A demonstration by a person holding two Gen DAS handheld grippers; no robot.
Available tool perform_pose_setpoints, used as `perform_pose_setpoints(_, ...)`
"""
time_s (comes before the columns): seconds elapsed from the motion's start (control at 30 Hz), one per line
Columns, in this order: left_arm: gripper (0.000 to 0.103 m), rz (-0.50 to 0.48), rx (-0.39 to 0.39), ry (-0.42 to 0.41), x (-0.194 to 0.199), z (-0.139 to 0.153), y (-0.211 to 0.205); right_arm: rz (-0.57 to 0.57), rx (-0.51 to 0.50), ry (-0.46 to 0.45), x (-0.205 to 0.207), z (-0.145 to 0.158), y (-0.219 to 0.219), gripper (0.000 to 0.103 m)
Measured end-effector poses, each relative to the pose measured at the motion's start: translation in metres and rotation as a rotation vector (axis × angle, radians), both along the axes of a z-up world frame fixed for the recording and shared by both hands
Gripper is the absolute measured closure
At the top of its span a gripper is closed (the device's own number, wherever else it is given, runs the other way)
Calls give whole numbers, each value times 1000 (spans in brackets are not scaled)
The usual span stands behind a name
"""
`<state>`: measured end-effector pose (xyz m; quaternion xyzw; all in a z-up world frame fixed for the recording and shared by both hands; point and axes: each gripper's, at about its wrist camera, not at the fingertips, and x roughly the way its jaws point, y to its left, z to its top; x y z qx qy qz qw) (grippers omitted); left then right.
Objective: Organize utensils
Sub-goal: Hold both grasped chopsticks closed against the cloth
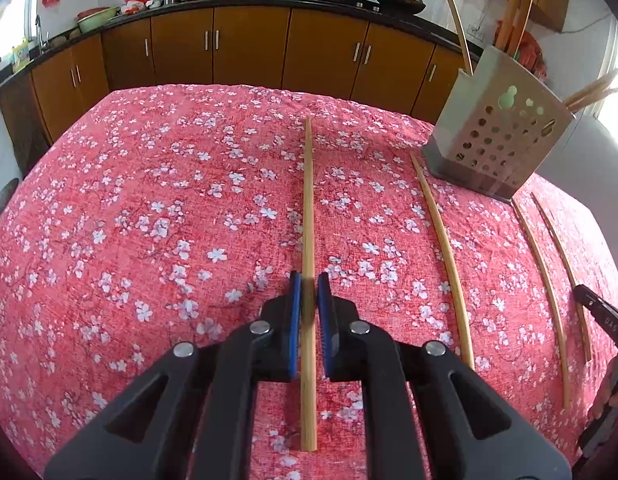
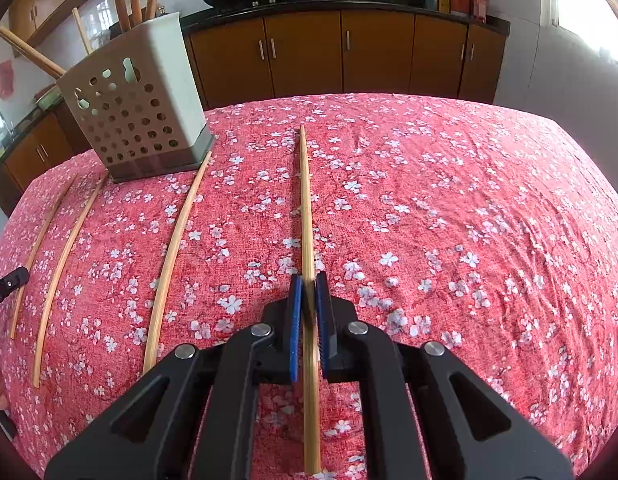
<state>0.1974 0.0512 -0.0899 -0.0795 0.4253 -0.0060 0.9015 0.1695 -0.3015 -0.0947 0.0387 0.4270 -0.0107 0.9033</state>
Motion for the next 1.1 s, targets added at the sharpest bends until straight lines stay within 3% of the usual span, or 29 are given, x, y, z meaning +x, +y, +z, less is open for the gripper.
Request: perform_pose_setpoints(1.1, 92, 4, -36, -2, -2, 3, 4, -6, 10, -1, 1, -1, -1, 94)
